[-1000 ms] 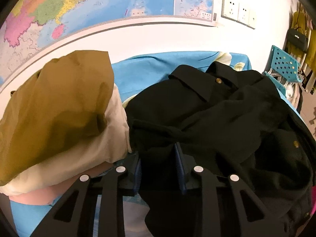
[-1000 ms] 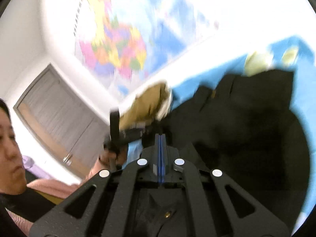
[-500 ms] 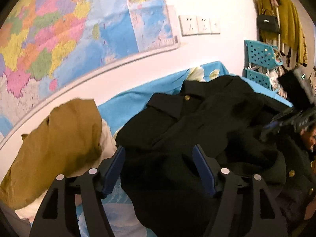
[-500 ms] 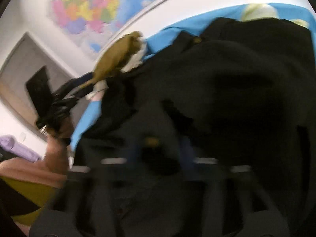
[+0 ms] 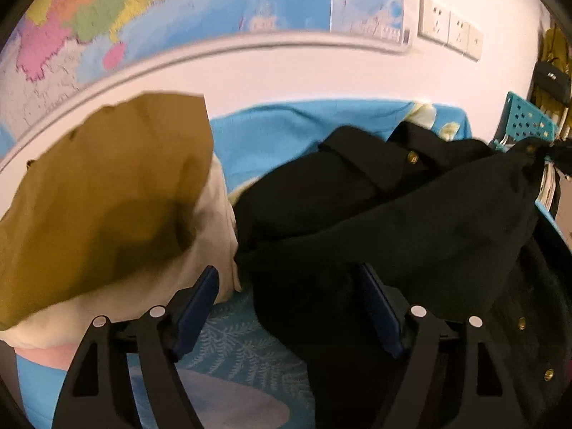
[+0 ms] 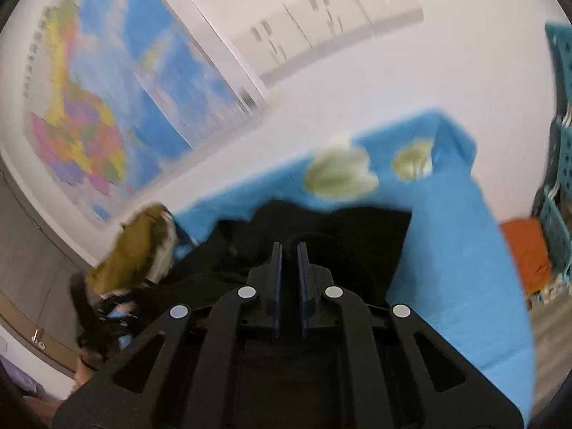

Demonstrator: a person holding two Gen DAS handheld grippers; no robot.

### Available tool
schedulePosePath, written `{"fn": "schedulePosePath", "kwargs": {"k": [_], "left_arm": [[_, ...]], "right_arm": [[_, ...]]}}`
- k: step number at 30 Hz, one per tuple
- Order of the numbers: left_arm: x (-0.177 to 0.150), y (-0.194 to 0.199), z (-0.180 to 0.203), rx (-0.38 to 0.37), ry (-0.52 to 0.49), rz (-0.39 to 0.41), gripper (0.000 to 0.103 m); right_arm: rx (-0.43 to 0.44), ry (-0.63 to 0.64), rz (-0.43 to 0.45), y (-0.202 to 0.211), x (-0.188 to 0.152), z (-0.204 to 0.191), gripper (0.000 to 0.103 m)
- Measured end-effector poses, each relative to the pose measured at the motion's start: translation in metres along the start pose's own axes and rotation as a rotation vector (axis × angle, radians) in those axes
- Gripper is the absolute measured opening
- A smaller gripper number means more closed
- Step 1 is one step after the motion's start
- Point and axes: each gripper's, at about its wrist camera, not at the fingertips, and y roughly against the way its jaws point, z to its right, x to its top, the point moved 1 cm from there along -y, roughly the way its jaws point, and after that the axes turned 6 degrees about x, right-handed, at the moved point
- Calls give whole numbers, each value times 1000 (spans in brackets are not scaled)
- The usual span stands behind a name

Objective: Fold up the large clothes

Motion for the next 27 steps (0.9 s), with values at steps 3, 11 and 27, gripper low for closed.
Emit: {"fn": "schedulePosePath", "kwargs": {"k": [3, 11, 27], "left_arm": [[-1, -8, -1, 5, 4, -12, 77], [1, -16, -1, 49, 47, -2, 71], [6, -24, 9, 81, 49, -30, 80]], "right_arm": [[-14, -19, -8, -13, -8, 15, 8], [-72, 69, 70, -7, 4, -4, 8], [-113, 397, -60, -18, -46, -60, 52]]}}
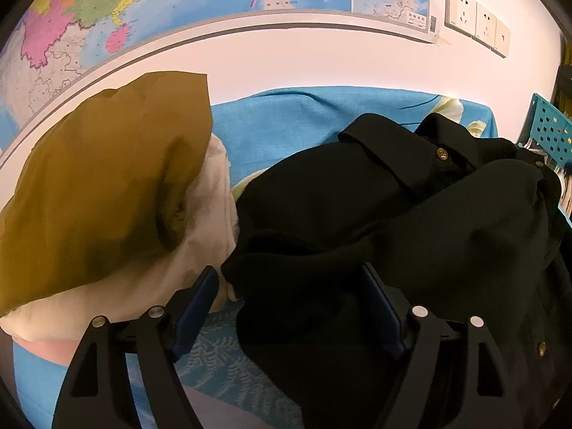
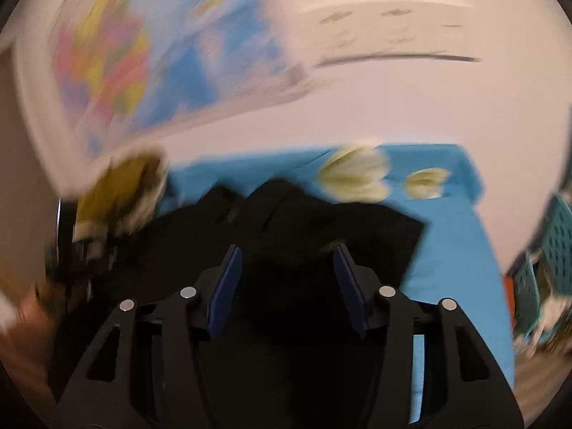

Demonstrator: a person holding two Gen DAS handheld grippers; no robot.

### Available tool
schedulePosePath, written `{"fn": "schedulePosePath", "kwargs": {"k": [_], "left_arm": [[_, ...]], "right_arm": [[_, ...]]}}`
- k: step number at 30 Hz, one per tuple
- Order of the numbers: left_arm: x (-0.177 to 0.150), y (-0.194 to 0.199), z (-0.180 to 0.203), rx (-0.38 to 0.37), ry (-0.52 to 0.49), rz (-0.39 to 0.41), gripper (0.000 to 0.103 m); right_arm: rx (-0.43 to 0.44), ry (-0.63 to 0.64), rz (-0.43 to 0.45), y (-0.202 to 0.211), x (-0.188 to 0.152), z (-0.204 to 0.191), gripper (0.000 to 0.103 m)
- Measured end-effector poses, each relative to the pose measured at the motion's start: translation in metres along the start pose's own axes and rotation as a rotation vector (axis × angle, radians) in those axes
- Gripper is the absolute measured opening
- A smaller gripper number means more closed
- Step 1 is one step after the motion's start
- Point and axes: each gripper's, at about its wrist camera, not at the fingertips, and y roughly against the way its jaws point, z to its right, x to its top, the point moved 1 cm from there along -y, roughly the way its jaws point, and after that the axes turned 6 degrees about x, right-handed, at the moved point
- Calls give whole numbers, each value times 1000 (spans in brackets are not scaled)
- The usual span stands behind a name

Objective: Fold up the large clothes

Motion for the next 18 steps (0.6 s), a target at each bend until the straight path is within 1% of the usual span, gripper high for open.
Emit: {"fn": "schedulePosePath", "kwargs": {"k": [1, 2, 3, 4, 6, 7, 10, 11, 12, 14, 15, 16, 17, 18], "left_arm": [[0, 0, 1, 4, 3, -1, 81], [0, 0, 2, 7, 5, -3, 81], [-1, 1, 2, 4, 10, -10, 82], [-2, 4, 1, -8, 17, -15, 82], [-9, 16, -5, -53, 33, -19, 85], [-13, 24, -8, -77, 39, -11, 86], [-34, 54, -24, -159, 74, 10, 92], [-44, 63, -30, -198, 90, 8, 93], [-53, 70, -34, -231, 102, -6, 93], [-74, 81, -38, -300, 108, -37, 93], [-87, 86, -37, -338, 111, -58, 93], [-97, 89, -36, -364, 113, -76, 94], [-107, 92, -34, -400, 113, -92, 94], [-118, 96, -31, -457, 118, -103, 94]], "right_arm": [[-7, -5, -54, -19, -4, 3, 52], [-15, -25, -89, -33, -8, 9, 51], [-45, -37, -117, -45, -11, 16, 51], [-70, -49, -139, -55, -14, 24, 44], [-41, -80, -123, -52, -15, 29, 44], [-30, -96, -117, -46, -14, 31, 48], [35, -123, -42, -5, -11, 28, 59], [51, -124, -25, 13, -14, 26, 62], [56, -125, -16, 25, -18, 27, 67], [89, -157, 1, 55, -34, 33, 73], [108, -183, -6, 67, -45, 39, 79], [113, -202, -15, 76, -54, 43, 82], [103, -217, -30, 85, -67, 48, 82], [92, -228, -48, 91, -79, 52, 82]]}}
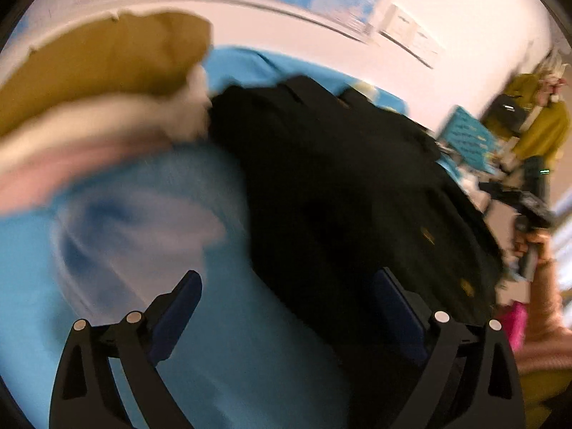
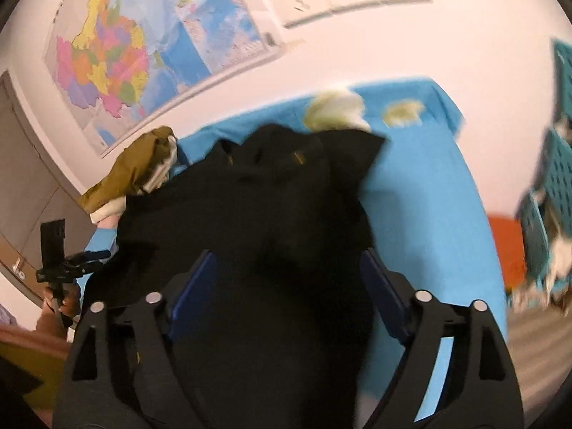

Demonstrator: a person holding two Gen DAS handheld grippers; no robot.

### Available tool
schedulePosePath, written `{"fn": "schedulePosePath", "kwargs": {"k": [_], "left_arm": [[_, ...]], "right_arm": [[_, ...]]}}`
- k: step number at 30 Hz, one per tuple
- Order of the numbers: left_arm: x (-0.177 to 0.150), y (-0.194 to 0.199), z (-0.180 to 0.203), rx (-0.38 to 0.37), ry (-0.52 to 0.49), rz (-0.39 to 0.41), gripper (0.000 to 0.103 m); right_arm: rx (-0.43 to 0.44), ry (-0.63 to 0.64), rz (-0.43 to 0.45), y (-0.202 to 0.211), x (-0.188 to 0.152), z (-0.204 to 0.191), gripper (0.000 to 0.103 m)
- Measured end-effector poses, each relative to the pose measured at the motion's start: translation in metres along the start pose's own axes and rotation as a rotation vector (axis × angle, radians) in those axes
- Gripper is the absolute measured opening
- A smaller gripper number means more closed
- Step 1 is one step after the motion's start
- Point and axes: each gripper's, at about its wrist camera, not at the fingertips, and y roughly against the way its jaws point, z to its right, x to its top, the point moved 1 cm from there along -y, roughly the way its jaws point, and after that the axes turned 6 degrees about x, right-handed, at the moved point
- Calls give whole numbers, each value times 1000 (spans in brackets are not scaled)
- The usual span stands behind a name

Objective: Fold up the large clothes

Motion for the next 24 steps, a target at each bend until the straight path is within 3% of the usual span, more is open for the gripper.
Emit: {"fn": "schedulePosePath", "kwargs": {"k": [3, 7, 9, 12, 15, 17, 23, 24], "left_arm": [[-23, -3, 10, -102, 16, -41, 96], [-40, -4, 27, -152, -3, -58, 96], [-44, -6, 33, -222, 9, -85, 96], [-42, -13, 48, -236, -4, -97, 96], [-43, -21, 61, -309, -19, -117, 96], [-44, -24, 68, -309, -31, -113, 96], [-40, -28, 62, -323, 23, -99, 95], [-42, -26, 62, -312, 24, -96, 89]], "right_arm": [[35, -86, -43, 12, -38, 19, 84], [71, -87, -70, 15, -73, 21, 84], [117, -82, -65, 19, -78, 17, 84], [172, -33, -88, 16, -84, 3, 85], [153, 31, -108, 12, -86, -9, 84], [216, 10, -118, 14, -86, -8, 79], [242, -25, -116, 13, -91, -3, 75], [261, -40, -113, 13, -92, -2, 70]]}}
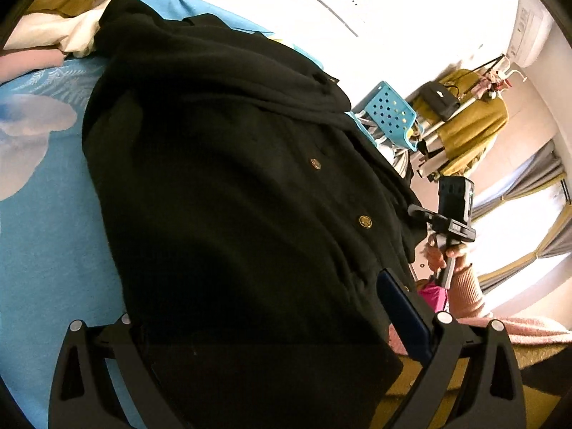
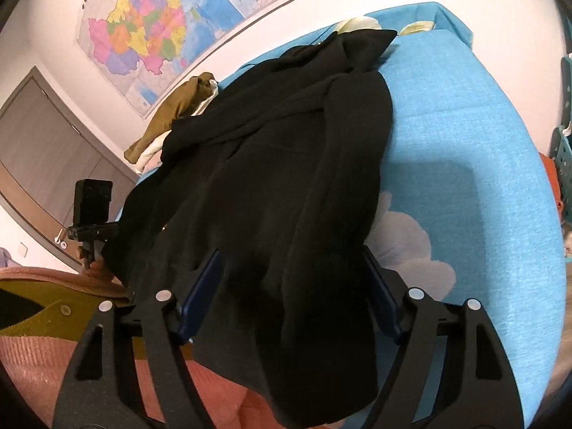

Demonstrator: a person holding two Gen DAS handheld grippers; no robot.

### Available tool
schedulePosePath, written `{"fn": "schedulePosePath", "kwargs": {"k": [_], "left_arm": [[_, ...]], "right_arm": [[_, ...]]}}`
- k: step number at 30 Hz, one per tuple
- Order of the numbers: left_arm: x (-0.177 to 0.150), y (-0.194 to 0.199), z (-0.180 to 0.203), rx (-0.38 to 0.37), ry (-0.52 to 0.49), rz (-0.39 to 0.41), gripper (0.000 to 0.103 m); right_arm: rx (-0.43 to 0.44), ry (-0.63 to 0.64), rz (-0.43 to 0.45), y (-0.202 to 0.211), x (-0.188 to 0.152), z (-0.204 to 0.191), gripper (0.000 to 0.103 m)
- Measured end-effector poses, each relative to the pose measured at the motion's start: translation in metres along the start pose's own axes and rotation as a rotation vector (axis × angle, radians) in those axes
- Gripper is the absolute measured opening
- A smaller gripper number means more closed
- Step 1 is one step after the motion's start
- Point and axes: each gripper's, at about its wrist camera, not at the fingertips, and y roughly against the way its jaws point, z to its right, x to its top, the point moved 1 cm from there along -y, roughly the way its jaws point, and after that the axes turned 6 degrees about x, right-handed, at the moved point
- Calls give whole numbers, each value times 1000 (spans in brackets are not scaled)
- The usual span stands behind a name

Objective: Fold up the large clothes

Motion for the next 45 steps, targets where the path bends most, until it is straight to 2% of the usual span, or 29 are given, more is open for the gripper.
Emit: {"fn": "schedulePosePath", "kwargs": {"k": [1, 2, 3, 4, 6, 7, 8, 9, 10, 11, 12, 13, 14, 15, 16, 18, 21, 24, 27, 29, 31, 34, 40, 45], "left_arm": [[-2, 1, 0, 25, 3, 0, 71], [-2, 0, 0, 32, 9, -8, 61], [-3, -1, -3, 41, 41, -20, 40], [-3, 0, -5, 48, 68, -25, 34], [-5, 3, -11, 36, 104, -22, 36], [-5, 4, -13, 17, 119, -20, 45], [-5, 4, -15, -37, 140, -21, 52], [-5, 3, -14, -76, 149, -21, 68], [-4, 2, -11, -95, 143, -20, 76], [-4, 1, -6, -87, 126, -20, 77], [-4, -1, 1, -58, 99, -15, 77], [-4, -2, 6, -32, 78, -13, 64], [-4, -3, 7, -19, 73, -16, 51], [-4, -3, 5, 0, 89, -17, 29], [-3, 1, 2, 0, 118, -5, 13], [-2, 14, -7, -34, 159, 20, 7], [0, 46, -7, -46, 165, 97, 5], [1, 75, -5, -72, 155, 158, 5], [-3, 98, -2, -98, 147, 197, 5], [-10, 109, -6, -133, 157, 210, 5], [-16, 109, -12, -121, 177, 200, 6], [-21, 96, -30, -136, 232, 144, 6], [-6, 112, -30, -157, 221, 170, 6], [32, 123, -18, -163, 187, 178, 6]], "right_arm": [[12, -14, -2, 0, -1, 2, 52], [40, -44, 1, 0, -3, 5, 42], [76, -60, 11, 2, -4, 5, 30], [88, -59, 21, 4, -4, 4, 29], [75, -61, 22, 4, -7, 4, 33], [81, -72, 15, 2, -7, 5, 47], [91, -78, 12, 0, -8, 5, 50], [88, -61, 11, -2, -8, 3, 53], [70, -52, 7, -4, -7, -1, 54], [71, -58, 11, -5, -7, -3, 52], [94, -69, 8, -8, -7, -4, 37], [100, -72, 4, -10, -7, -5, 17], [95, -75, 12, -11, -8, -8, 17], [93, -72, 21, -11, -8, -12, 16], [97, -64, 49, -5, -7, -19, 15], [128, -45, 106, 10, -4, -33, 14], [151, 19, 193, 38, -1, -63, 13], [152, 77, 235, 55, -5, -92, 13], [199, 112, 287, 73, -17, -114, 12], [205, 124, 274, 73, -27, -120, 13], [167, 107, 234, 69, -35, -112, 13], [163, 38, 181, 56, -44, -98, 13], [188, 50, 255, 72, -20, -111, 13], [208, 23, 309, 77, 27, -111, 14]]}}
